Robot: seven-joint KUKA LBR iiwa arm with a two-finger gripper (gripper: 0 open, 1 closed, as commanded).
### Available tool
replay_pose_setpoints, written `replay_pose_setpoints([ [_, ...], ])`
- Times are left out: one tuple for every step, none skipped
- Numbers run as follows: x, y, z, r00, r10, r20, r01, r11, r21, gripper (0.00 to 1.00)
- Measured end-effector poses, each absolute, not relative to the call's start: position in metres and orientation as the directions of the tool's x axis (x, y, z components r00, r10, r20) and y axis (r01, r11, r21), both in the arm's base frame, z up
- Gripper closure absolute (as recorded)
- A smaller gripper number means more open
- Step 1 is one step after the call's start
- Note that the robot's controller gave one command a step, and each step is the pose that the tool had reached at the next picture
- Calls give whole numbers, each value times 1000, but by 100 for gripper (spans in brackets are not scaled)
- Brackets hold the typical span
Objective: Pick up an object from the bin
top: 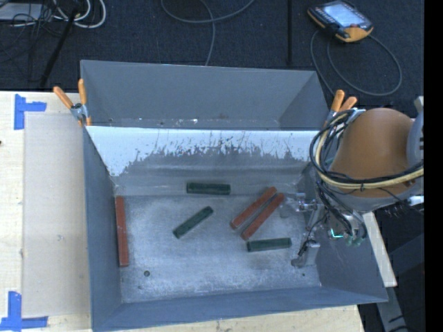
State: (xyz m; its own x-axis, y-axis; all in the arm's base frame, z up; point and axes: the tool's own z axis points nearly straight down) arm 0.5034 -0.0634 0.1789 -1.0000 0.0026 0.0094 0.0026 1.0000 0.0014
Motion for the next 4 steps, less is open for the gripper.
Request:
replay_pose_setpoints([
  [505,-63,183,-1000,0,1,0,1000,0,0],
  [503,-57,117,-999,34,-5,34,999,0,0],
  [497,-55,107,-990,143,5,143,990,0,0],
  [499,-55,132,-988,155,-1,155,988,0,0],
])
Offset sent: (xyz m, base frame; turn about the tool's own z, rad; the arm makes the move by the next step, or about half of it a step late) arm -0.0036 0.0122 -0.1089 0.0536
